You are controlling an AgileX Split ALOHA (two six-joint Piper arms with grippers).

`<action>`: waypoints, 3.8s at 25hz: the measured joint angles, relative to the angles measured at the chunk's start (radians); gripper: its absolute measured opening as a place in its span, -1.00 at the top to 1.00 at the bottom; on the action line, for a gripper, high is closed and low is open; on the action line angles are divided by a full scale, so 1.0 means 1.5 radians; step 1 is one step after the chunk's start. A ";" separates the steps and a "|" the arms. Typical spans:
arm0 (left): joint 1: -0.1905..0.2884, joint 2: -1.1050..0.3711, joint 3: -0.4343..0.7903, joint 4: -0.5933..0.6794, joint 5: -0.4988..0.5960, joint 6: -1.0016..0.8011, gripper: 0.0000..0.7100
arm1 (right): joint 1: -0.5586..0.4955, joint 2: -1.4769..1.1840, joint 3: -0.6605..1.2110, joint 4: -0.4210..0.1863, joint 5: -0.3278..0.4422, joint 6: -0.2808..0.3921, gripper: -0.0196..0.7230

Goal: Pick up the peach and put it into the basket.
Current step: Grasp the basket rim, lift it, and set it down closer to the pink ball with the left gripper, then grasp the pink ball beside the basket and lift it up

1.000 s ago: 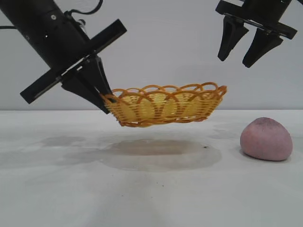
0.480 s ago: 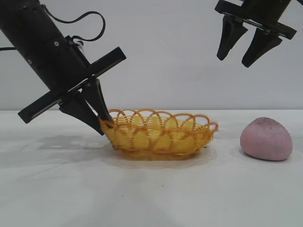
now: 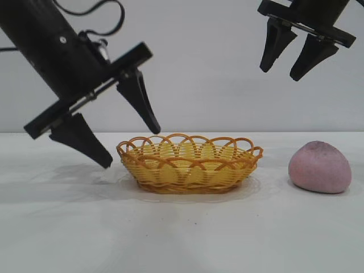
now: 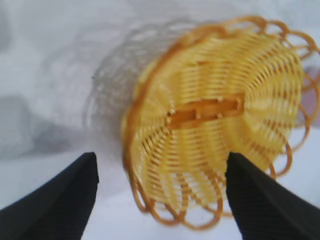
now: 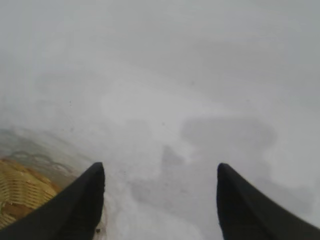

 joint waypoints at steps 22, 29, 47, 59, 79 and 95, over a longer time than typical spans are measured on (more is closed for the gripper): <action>0.039 -0.029 -0.133 0.562 0.204 -0.114 -0.36 | 0.000 0.000 0.000 0.002 0.001 0.000 -0.27; 0.157 -0.029 -0.134 0.589 0.220 -0.199 -0.36 | 0.000 0.000 0.000 0.003 0.002 0.000 -0.27; 0.248 -0.247 -0.134 0.620 0.327 -0.287 -0.36 | 0.000 0.000 0.000 0.003 0.017 0.000 -0.27; 0.248 -0.537 -0.132 0.606 0.391 -0.295 -0.36 | 0.000 0.000 0.000 0.004 0.017 0.000 -0.27; 0.248 -1.035 0.254 0.588 0.326 -0.295 -0.36 | 0.000 0.000 0.000 0.004 0.027 0.000 -0.27; 0.234 -1.188 0.392 0.564 0.292 -0.241 -0.36 | 0.000 0.000 0.000 0.005 0.061 0.001 -0.27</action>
